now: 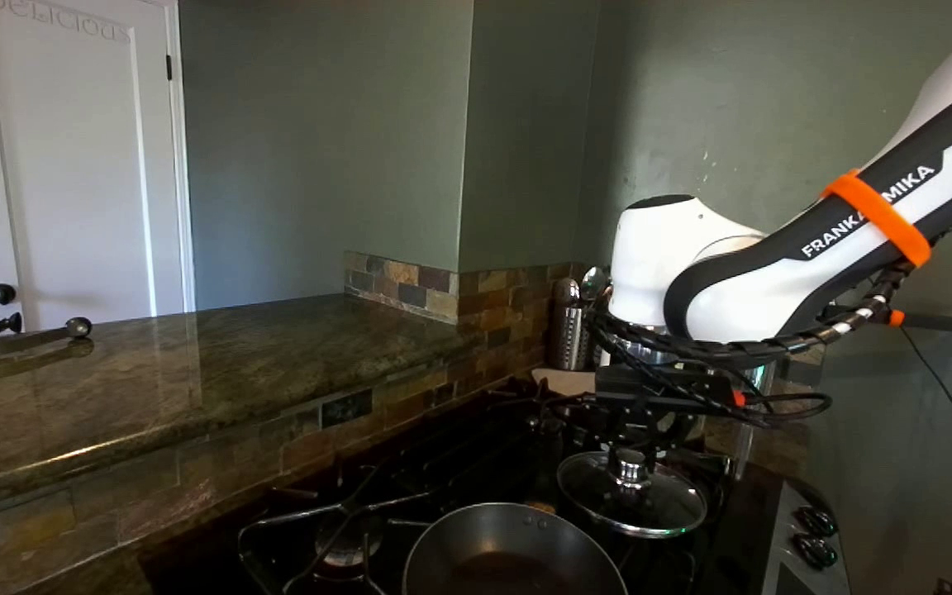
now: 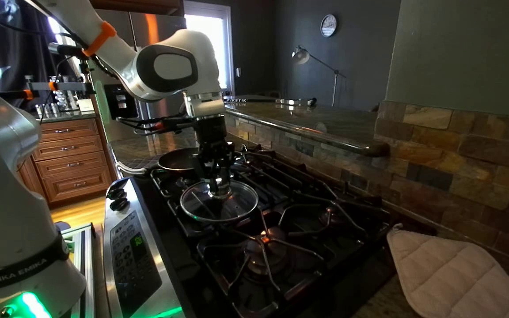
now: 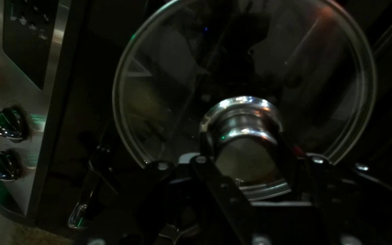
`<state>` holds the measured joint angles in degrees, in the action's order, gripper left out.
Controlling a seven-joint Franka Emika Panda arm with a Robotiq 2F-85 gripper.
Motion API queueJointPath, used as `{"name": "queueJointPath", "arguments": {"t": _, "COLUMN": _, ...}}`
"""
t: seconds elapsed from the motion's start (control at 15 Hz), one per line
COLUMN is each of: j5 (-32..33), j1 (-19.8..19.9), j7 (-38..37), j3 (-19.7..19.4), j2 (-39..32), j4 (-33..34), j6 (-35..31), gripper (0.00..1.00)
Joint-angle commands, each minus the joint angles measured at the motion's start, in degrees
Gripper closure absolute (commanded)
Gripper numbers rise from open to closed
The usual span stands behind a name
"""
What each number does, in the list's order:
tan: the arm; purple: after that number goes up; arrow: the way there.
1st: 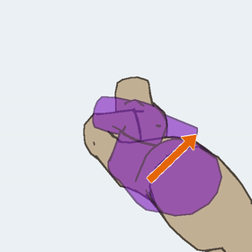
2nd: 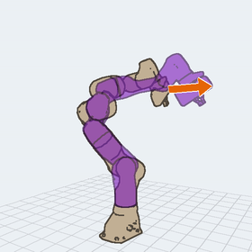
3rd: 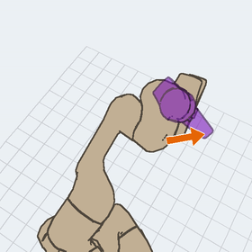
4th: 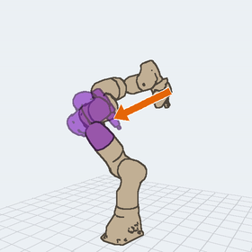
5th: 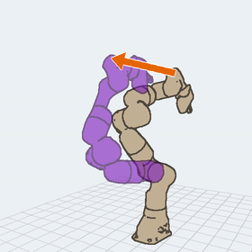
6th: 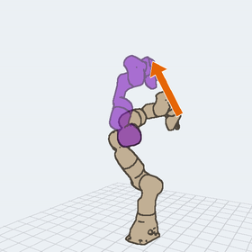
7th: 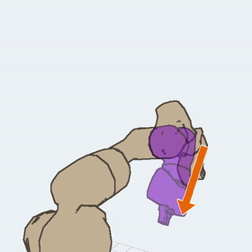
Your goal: Take the lid off the pot, then move the pot backwards, then put the lid on it
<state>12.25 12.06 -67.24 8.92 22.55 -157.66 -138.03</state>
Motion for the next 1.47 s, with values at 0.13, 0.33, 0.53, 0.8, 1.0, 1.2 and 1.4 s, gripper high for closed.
{"name": "queueJointPath", "arguments": {"t": 0.13, "j5": 0.6, "j1": -0.4, "j7": -1.3, "j3": -0.8, "j2": 0.2, "j4": 0.2, "j6": -0.4, "gripper": 0.12}}
{"name": "queueJointPath", "arguments": {"t": 0.33, "j5": 0.5, "j1": -0.8, "j7": -0.7, "j3": -0.8, "j2": 1.5, "j4": 0.6, "j6": 0.2, "gripper": 0.00}}
{"name": "queueJointPath", "arguments": {"t": 0.53, "j5": -0.9, "j1": -2.1, "j7": 1.4, "j3": -1.3, "j2": 4.3, "j4": 0.3, "j6": 1.0, "gripper": 0.00}}
{"name": "queueJointPath", "arguments": {"t": 0.8, "j5": -3.5, "j1": -4.5, "j7": 5.9, "j3": -2.0, "j2": 5.7, "j4": 0.6, "j6": -0.1, "gripper": 0.00}}
{"name": "queueJointPath", "arguments": {"t": 1.0, "j5": -6.8, "j1": -6.8, "j7": 9.1, "j3": -2.2, "j2": 4.5, "j4": 0.3, "j6": -1.2, "gripper": 0.00}}
{"name": "queueJointPath", "arguments": {"t": 1.2, "j5": -9.8, "j1": -8.4, "j7": 11.6, "j3": -1.8, "j2": 1.8, "j4": 1.0, "j6": -2.0, "gripper": 0.00}}
{"name": "queueJointPath", "arguments": {"t": 1.4, "j5": -10.1, "j1": -9.0, "j7": 13.1, "j3": -1.0, "j2": 0.2, "j4": 1.9, "j6": -2.7, "gripper": 0.00}}
